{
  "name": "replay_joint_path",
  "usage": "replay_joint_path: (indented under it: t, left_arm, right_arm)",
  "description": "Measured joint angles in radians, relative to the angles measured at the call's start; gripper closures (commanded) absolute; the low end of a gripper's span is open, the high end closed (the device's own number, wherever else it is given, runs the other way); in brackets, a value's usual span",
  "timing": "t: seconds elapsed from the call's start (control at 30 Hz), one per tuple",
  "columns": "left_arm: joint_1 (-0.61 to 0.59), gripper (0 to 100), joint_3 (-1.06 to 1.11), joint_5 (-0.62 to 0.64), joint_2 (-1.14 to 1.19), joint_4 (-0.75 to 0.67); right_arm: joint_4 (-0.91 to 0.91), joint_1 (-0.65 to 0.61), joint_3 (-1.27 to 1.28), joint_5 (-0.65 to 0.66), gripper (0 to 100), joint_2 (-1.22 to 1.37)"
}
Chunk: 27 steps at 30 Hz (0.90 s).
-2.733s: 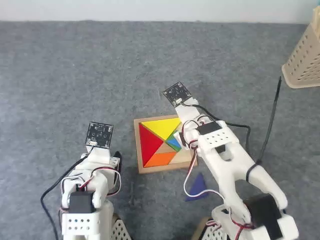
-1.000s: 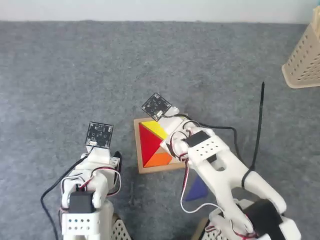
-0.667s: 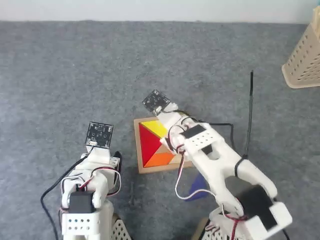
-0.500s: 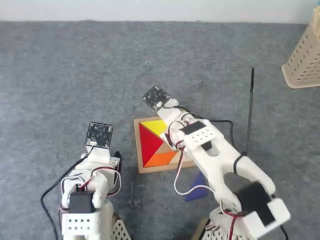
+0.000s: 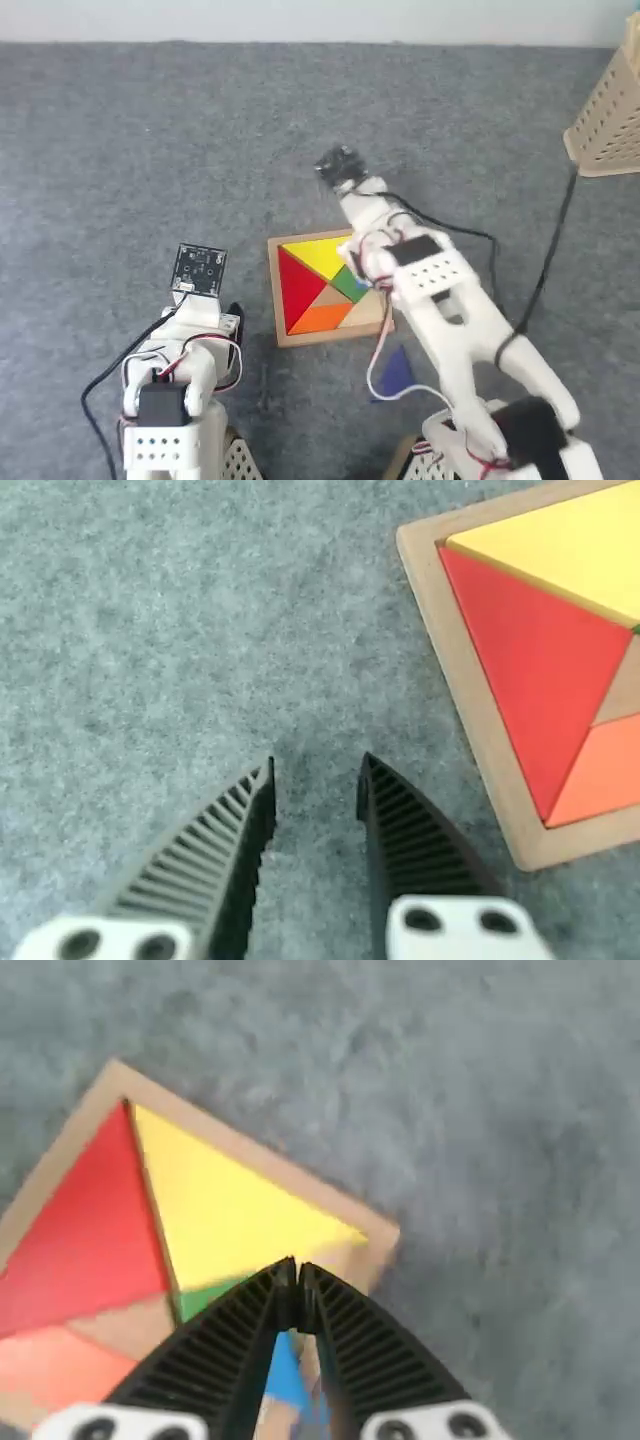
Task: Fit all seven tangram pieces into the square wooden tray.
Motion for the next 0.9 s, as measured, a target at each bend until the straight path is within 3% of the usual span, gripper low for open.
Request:
replay_joint_path:
  t: [0.2,0.9]
  left_arm:
    - [0.000,87,0.000,0.000,0.000,0.000]
    - [0.000,87,0.000,0.000,0.000,0.000]
  right_arm:
    - [-0.012,0.012,0.106,0.002,99.1,-0.020]
    - [-0.083,0.008,0.103,0.000,99.1,0.074]
